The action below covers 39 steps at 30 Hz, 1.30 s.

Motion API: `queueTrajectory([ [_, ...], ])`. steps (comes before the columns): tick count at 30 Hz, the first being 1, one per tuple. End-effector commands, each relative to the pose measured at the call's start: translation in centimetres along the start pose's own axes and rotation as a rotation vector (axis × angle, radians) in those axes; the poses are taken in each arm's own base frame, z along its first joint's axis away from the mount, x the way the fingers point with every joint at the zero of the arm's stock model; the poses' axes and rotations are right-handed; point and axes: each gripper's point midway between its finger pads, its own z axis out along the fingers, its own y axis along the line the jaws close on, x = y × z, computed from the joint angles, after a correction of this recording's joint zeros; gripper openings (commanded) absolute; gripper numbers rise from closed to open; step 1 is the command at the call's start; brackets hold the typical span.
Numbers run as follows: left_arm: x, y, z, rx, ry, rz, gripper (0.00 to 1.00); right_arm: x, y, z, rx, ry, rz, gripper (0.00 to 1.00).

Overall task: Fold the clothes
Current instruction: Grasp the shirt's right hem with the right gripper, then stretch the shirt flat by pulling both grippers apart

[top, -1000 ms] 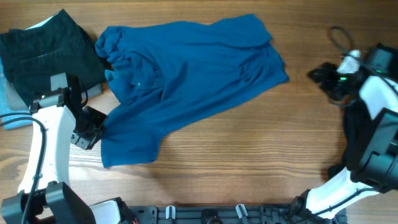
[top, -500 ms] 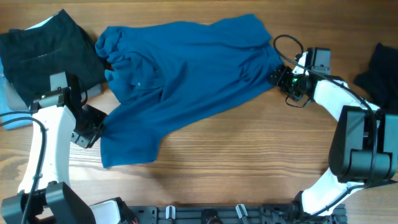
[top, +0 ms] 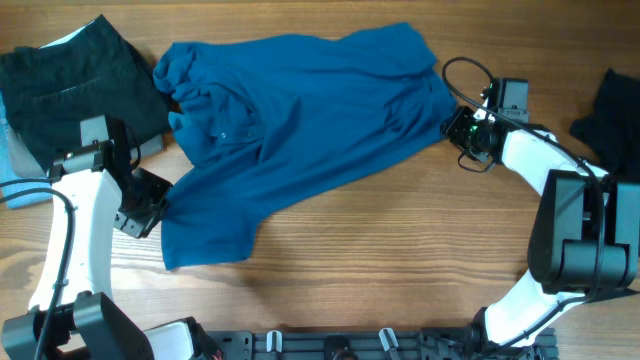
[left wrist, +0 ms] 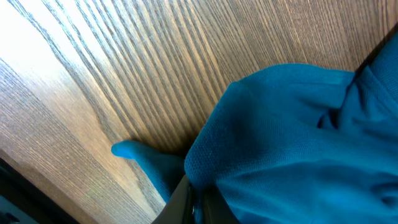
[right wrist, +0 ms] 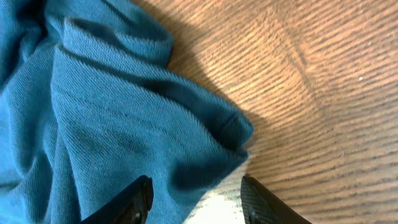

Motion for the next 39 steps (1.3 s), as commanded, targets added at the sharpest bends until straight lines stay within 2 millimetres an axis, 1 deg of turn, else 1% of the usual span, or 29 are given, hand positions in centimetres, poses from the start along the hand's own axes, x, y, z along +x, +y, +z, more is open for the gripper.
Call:
queueTrajectory([
  [1, -0.5, 0.4, -0.2, -0.010, -0.029, 0.006, 0.05, 1.5, -1.7, 1.7, 0.055, 0.031, 0.047, 0.49],
  [3, -0.5, 0.4, -0.2, -0.011, -0.028, 0.006, 0.06, 2.4, -2.1, 2.7, 0.071, 0.059, 0.059, 0.45],
  [5, -0.5, 0.4, -0.2, -0.011, -0.028, 0.006, 0.06, 2.7, -2.3, 3.0, 0.077, 0.069, 0.059, 0.36],
  [6, -0.5, 0.4, -0.2, -0.011, -0.029, 0.006, 0.06, 2.7, -2.3, 3.0, 0.077, 0.069, 0.057, 0.24],
  [9, -0.5, 0.4, -0.2, -0.010, -0.029, 0.006, 0.06, 2.8, -2.3, 2.9, 0.078, 0.075, 0.013, 0.06],
  [11, -0.5, 0.4, -0.2, -0.010, -0.029, 0.006, 0.05, 2.4, -2.8, 1.7, 0.102, 0.078, -0.059, 0.04],
  [13, -0.5, 0.3, -0.2, -0.009, -0.029, 0.007, 0.04, 0.9, -3.8, -0.3, 0.162, 0.043, -0.069, 0.04],
  [14, -0.6, 0.3, -0.2, -0.006, -0.032, 0.008, 0.04, -0.2, -4.4, -1.7, 0.192, 0.016, -0.058, 0.04],
  [15, -0.7, 0.0, -0.2, 0.000, -0.038, 0.016, 0.04, -1.9, -5.0, -4.0, 0.215, -0.024, -0.054, 0.04],
  [17, -0.4, -1.2, -0.3, 0.044, -0.034, 0.086, 0.04, -4.4, -6.3, -8.3, 0.243, -0.090, -0.001, 0.04],
  [18, -0.1, -1.7, -0.3, 0.058, -0.029, 0.102, 0.04, -5.3, -7.5, -10.8, 0.263, -0.121, 0.045, 0.04],
  [19, 0.2, -1.9, -0.3, 0.060, -0.028, 0.117, 0.04, -5.8, -8.7, -13.1, 0.278, -0.150, 0.091, 0.04],
  [20, 0.5, -2.1, -0.3, 0.059, -0.026, 0.129, 0.04, -5.8, -9.8, -14.4, 0.299, -0.164, 0.121, 0.04],
  [21, 0.7, -2.2, -0.3, 0.057, -0.023, 0.139, 0.04, -5.7, -10.9, -15.6, 0.327, -0.171, 0.153, 0.04],
  [22, 1.1, -2.3, -0.3, 0.053, -0.018, 0.165, 0.04, -5.3, -12.5, -17.2, 0.363, -0.175, 0.194, 0.04],
  [24, 1.8, -1.9, -0.3, 0.033, 0.002, 0.209, 0.04, -4.5, -14.2, -19.0, 0.402, -0.168, 0.245, 0.04],
  [26, 2.6, -1.0, -0.3, -0.005, 0.037, 0.224, 0.04, -3.7, -15.6, -20.2, 0.434, -0.158, 0.288, 0.04],
  [28, 3.2, -0.2, -0.3, -0.031, 0.063, 0.248, 0.04, -3.0, -16.3, -20.7, 0.451, -0.139, 0.313, 0.04],
  [31, 3.9, 0.6, -0.4, -0.059, 0.099, 0.291, 0.04, -1.9, -17.0, -21.0, 0.492, -0.101, 0.324, 0.04],
  [33, 4.4, 1.2, -0.5, -0.080, 0.122, 0.294, 0.04, -1.1, -18.0, -21.6, 0.560, -0.084, 0.330, 0.04],
  [36, 4.8, 1.7, -0.6, -0.093, 0.148, 0.343, 0.04, -0.3, -19.1, -22.4, 0.642, -0.072, 0.356, 0.04],
  [37, 5.1, 1.9, -0.8, -0.095, 0.158, 0.343, 0.04, 0.1, -19.3, -22.5, 0.650, -0.059, 0.362, 0.04],
  [39, 5.9, 1.2, -1.6, -0.030, 0.193, 0.390, 0.04, 0.5, -19.7, -22.7, 0.657, -0.044, 0.376, 0.04],
])
